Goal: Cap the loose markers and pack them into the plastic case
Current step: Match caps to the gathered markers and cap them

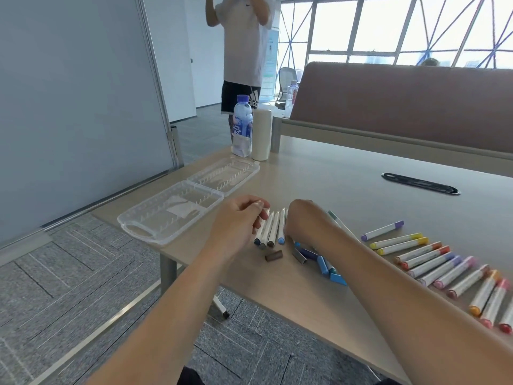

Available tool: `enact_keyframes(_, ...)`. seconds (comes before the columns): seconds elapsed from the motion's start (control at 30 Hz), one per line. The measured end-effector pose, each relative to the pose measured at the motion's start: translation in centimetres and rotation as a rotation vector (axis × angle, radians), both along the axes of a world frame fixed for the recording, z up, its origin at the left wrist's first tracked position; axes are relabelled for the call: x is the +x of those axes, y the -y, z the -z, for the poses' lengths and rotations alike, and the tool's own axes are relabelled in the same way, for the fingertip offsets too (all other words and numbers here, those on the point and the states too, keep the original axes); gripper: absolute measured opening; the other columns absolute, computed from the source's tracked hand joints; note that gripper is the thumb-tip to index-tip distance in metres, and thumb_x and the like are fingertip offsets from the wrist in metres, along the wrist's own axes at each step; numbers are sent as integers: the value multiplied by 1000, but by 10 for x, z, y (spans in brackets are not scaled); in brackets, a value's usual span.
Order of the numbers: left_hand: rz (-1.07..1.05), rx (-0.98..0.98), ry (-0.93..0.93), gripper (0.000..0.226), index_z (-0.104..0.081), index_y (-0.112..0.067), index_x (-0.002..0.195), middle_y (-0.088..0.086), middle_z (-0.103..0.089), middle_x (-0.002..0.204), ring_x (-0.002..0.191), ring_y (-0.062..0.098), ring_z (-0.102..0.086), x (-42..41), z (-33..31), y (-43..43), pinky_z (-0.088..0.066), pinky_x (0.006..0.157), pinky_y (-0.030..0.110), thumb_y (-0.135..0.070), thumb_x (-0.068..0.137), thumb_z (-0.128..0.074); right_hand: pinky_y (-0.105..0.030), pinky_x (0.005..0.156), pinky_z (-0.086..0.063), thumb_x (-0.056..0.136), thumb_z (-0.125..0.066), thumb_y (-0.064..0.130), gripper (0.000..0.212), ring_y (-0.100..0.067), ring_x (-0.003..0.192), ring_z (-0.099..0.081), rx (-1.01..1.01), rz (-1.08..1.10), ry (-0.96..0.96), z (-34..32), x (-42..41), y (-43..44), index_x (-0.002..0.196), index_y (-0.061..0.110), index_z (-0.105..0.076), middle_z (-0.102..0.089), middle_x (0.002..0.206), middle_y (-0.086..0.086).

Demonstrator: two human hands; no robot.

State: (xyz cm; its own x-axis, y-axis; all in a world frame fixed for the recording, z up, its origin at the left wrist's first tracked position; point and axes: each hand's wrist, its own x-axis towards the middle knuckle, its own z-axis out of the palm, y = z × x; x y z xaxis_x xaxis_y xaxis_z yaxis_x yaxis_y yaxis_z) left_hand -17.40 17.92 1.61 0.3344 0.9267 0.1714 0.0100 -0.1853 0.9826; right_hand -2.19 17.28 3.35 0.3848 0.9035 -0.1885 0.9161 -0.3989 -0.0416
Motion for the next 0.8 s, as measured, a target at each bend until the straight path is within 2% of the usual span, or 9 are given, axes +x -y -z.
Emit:
enact_keyframes(0.1, -4, 11, -16, 24, -71, -13, 88, -4, -65, 68, 64, 15, -52, -2, 0, 1, -42, 61, 30, -10, 99, -50, -30, 84, -52, 90, -57, 10, 17, -23, 84, -55, -20, -23, 17, -3, -4, -2, 73, 11, -54, -51, 74, -2)
enact_keyframes(0.17, -4, 21, -32, 24, -71, -13, 89, -4, -65, 69, 65, 16, -52, -3, -1, 2, -43, 62, 31, -10, 99, -50, -28, 68, -50, 88, -58, 9, 20, -22, 81, -55, 58, -26, -44, -3, 1, 2, 70, 11, -51, -49, 71, -2)
enact_keyframes(0.27, -3, 29, -37, 24, -72, -13, 87, -4, -64, 68, 65, 16, -52, -4, -2, 5, -43, 62, 31, -11, 99, -51, -25, 47, -33, 83, -63, 10, 27, -18, 57, -48, 270, 29, -258, -6, 13, 13, 61, 9, -47, -47, 60, -3)
enact_keyframes(0.37, 11, 49, -57, 21, -72, -13, 88, -4, -65, 69, 63, 14, -53, -1, -3, 8, -43, 62, 31, -12, 98, -53, -25, 53, -38, 80, -65, 8, 17, -21, 53, -48, 371, 82, -513, -14, 24, 31, 70, -6, -63, -53, 58, -10)
enact_keyframes(0.47, 58, 69, -109, 17, -73, -17, 88, -5, -65, 69, 60, 12, -53, 7, -4, 17, -43, 60, 31, -16, 95, -57, -28, 55, -46, 82, -65, 8, 13, -22, 58, -56, 434, 79, -687, -23, 37, 57, 85, -4, -69, -64, 68, -15)
enact_keyframes(0.6, 200, 88, -301, 8, -73, -16, 87, -7, -61, 69, 57, 4, -51, 30, -5, 38, -44, 58, 22, -17, 91, -66, -30, 55, -45, 83, -65, 9, 9, -22, 56, -57, 500, 91, -780, -23, 57, 87, 84, 0, -67, -64, 64, -10)
enact_keyframes(0.7, 287, 326, -555, 5, -75, -19, 82, -14, -60, 64, 55, -4, -51, 49, -6, 55, -38, 58, 13, -18, 84, -70, -32, 58, -47, 84, -65, 12, 9, -21, 57, -60, 525, 92, -774, -23, 69, 108, 84, 3, -67, -65, 64, -9)
enact_keyframes(0.77, 334, 451, -709, 5, -74, -20, 86, -13, -59, 72, 64, -3, -52, 57, -8, 66, -35, 56, 11, -22, 84, -70, -29, 56, -47, 84, -65, 11, 6, -20, 55, -59, 531, 96, -775, -23, 74, 121, 83, 5, -65, -64, 65, -9)
enact_keyframes(0.8, 356, 493, -760, 5, -73, -22, 89, -13, -58, 82, 73, -1, -53, 61, -7, 69, -38, 62, 12, -24, 85, -70, -27, 53, -45, 85, -65, 10, 5, -20, 55, -58, 533, 97, -776, -23, 77, 128, 82, 5, -65, -64, 66, -9)
